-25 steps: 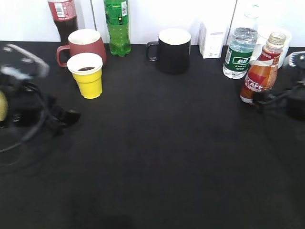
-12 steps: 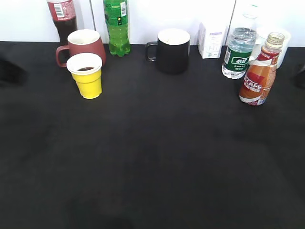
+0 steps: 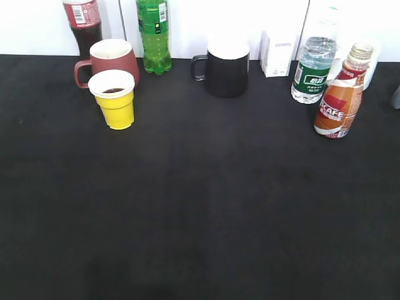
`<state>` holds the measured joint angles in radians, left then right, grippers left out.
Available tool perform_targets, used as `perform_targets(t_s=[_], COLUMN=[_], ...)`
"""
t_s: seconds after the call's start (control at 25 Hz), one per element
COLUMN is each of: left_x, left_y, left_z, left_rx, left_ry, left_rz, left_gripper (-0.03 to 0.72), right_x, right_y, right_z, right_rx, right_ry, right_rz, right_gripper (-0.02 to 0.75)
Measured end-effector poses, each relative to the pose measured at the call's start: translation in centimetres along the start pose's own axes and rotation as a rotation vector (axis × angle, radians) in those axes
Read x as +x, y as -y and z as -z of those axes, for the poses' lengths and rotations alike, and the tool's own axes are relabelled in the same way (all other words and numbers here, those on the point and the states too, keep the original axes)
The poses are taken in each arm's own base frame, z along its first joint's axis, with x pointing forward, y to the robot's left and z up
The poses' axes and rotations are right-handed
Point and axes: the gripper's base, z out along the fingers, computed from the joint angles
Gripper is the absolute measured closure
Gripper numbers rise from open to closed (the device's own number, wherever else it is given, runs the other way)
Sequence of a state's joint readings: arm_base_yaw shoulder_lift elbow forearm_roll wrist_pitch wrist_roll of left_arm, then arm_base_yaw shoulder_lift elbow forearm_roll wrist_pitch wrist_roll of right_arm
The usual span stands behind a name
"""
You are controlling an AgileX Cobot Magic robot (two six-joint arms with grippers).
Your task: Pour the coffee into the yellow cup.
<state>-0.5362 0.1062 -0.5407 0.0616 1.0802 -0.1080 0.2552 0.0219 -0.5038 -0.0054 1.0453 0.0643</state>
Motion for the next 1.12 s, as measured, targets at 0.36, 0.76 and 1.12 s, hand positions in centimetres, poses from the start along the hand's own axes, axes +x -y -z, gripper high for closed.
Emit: perform_targets(t_s=[0.36, 0.76, 1.12], left_x=[0.2, 0.6, 1.2], left_y=[0.0, -0.1, 0.3], left_z=[-0.2, 0.4, 1.4], left_rx=[-0.004, -0.298, -0.422], left_ry=[0.004, 0.050, 0.125], left_rz=[-0.020, 0.157, 0.218], left_gripper=[0.238, 0.276, 0.315], right_x=[0.2, 0.2, 0.3], right_y=[0.1, 0.0, -0.1], right_z=[0.4, 0.4, 0.4], right_rx=[0.003, 0.122, 0.186], right_ry=[0.030, 0.038, 0.042], right_rz=[0.001, -0.058, -0.091], right_gripper=[0.149, 0.149, 0.149])
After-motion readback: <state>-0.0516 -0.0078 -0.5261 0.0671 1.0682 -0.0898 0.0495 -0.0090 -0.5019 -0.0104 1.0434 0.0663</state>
